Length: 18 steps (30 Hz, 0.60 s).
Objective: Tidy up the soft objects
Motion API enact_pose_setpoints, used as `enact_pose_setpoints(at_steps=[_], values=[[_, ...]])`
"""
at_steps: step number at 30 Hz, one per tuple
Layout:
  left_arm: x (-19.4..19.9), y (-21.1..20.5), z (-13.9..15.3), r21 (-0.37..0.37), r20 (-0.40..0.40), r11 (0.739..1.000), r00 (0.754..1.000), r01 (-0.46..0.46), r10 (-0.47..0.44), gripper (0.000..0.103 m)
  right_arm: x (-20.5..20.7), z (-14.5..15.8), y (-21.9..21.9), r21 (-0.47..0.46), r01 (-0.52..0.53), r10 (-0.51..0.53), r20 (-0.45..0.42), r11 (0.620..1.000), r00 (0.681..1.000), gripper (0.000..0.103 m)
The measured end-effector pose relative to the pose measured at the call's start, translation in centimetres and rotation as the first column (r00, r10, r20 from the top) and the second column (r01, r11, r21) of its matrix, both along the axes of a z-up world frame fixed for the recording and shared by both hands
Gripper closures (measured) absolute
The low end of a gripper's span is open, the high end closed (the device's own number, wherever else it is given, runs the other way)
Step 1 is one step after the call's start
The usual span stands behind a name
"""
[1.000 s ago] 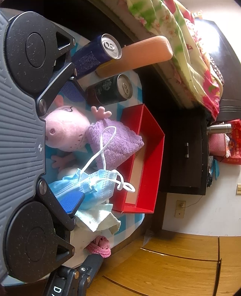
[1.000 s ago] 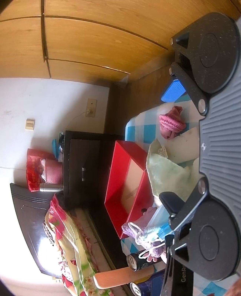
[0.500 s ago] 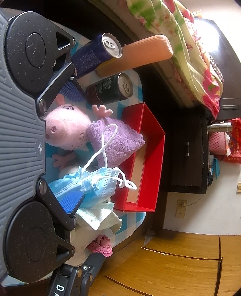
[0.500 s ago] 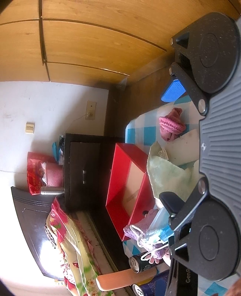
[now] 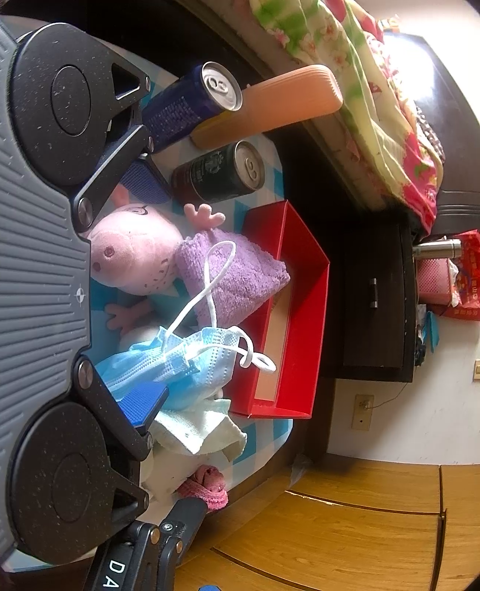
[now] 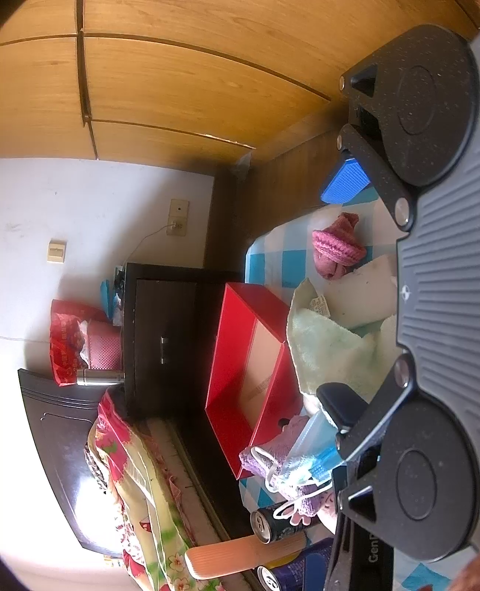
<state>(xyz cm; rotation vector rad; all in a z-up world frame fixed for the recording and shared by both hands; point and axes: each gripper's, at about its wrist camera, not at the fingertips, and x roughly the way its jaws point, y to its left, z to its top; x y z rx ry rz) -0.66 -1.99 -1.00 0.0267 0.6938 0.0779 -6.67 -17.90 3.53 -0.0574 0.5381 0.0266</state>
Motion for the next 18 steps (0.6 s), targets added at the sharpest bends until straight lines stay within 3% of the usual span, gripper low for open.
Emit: enact_pose_setpoints(at_steps=[18], values=[[-0.03,-0.06,-0.06,0.003,0.0,1.0,1.0,0.001,-0.001,0.005,-0.02,-0.19,-0.07,0.002,0.001,-0.001,-0.002,1.0,1.0,0.018]])
